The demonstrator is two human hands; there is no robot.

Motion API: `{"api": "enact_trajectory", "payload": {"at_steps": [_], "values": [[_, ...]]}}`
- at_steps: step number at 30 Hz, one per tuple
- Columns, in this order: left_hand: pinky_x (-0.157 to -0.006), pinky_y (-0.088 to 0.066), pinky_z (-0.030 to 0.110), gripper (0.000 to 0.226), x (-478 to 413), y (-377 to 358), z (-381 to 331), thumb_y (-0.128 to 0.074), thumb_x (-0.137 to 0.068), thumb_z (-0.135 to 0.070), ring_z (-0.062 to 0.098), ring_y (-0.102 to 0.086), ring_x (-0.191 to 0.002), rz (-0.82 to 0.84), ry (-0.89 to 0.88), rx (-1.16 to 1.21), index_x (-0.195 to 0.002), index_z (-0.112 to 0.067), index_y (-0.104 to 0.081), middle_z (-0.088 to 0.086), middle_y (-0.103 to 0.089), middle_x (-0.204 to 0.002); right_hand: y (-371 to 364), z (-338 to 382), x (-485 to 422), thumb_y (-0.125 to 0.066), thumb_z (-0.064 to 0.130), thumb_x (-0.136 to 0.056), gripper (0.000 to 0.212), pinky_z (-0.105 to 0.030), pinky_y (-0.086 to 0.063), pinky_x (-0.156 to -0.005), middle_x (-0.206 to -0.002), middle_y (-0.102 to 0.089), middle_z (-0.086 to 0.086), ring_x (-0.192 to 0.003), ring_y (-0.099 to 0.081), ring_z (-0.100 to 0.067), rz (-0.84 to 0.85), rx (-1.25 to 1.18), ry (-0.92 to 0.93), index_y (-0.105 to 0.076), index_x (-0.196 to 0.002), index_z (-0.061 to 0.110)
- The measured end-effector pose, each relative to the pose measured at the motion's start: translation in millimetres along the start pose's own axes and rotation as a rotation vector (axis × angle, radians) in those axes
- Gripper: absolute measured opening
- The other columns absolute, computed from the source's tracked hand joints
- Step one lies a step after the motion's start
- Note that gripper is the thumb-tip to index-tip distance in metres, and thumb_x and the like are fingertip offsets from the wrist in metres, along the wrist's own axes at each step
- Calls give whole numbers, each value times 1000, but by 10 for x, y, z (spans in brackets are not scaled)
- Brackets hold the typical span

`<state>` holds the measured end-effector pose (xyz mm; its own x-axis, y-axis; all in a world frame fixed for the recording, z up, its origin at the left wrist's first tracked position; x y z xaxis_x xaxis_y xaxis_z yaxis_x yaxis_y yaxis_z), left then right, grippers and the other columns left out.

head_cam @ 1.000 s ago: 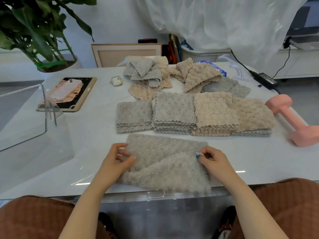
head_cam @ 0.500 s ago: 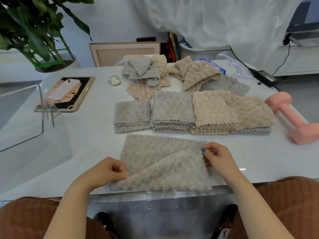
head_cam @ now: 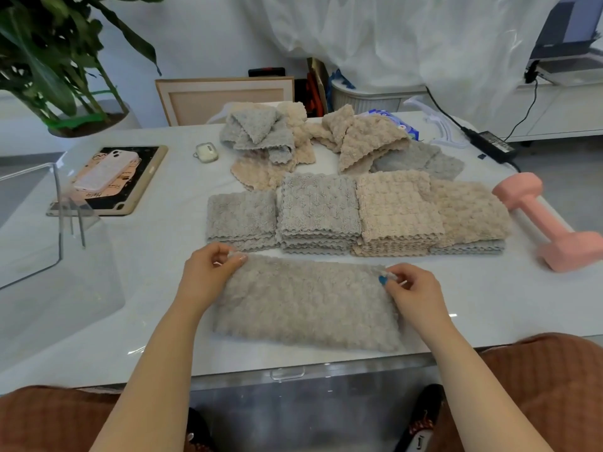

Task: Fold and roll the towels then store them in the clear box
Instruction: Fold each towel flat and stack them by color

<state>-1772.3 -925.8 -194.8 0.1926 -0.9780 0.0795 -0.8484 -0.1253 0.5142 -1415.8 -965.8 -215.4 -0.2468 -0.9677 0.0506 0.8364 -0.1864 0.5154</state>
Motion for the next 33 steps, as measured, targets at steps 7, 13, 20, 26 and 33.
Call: {"api": "enact_trajectory", "payload": {"at_steps": [7, 13, 20, 26, 33], "values": [[-62, -38, 12, 23, -137, -196, 14, -74, -80, -19, 6, -49, -72, 119, -53, -260, -101, -24, -64, -5, -54, -84, -112, 51, -133, -58, 6, -88, 13, -30, -44, -58, -74, -59, 1, -61, -53, -19, 2, 204, 75, -62, -87, 18], [-63, -37, 13, 13, -189, -104, 77, -67, -86, -14, 12, -55, -74, 4, -65, -282, -99, -14, -68, -2, -59, -81, -198, 100, -198, -55, 6, -90, 16, -14, -32, -55, -108, -46, 0, -57, -45, -9, 16, 315, 158, -61, -105, 6], [-71, -47, 31, 9, -267, -98, 62, -71, -83, -21, 22, -60, -84, 99, 18, -570, -89, -18, -66, -2, -59, -80, -220, 139, -244, -57, 3, -87, 18, -24, -38, -64, -97, -59, -8, -79, -53, -18, 196, 369, 115, -66, -100, 11], [-64, -46, 21, 13, -104, 13, -75, -73, -82, -18, 15, -61, -76, 44, -108, -194, -80, -13, -60, 3, -65, -83, 47, 244, -46, -68, 6, -84, 7, -21, -46, -56, -74, -64, -10, -56, -52, -10, 202, -57, 23, -67, -85, 13], [-62, -42, 14, 14, 60, 405, -437, -68, -86, -16, 4, -50, -59, -36, -315, -5, -92, -28, -70, -5, -66, -81, 326, 607, 35, -60, 6, -90, 5, -24, -44, -41, -68, -63, -8, -53, -63, -14, 160, -313, 96, -63, -86, 5]]}}
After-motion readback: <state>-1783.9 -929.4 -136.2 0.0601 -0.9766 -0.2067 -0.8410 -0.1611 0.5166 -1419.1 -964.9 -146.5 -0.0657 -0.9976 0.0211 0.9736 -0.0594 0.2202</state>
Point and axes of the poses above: each hand's wrist, its own x-axis away from the middle knuckle, its own y-axis out of the back of the hand, z = x × y, the point moved 7 cm from there along -x, towards the middle knuckle
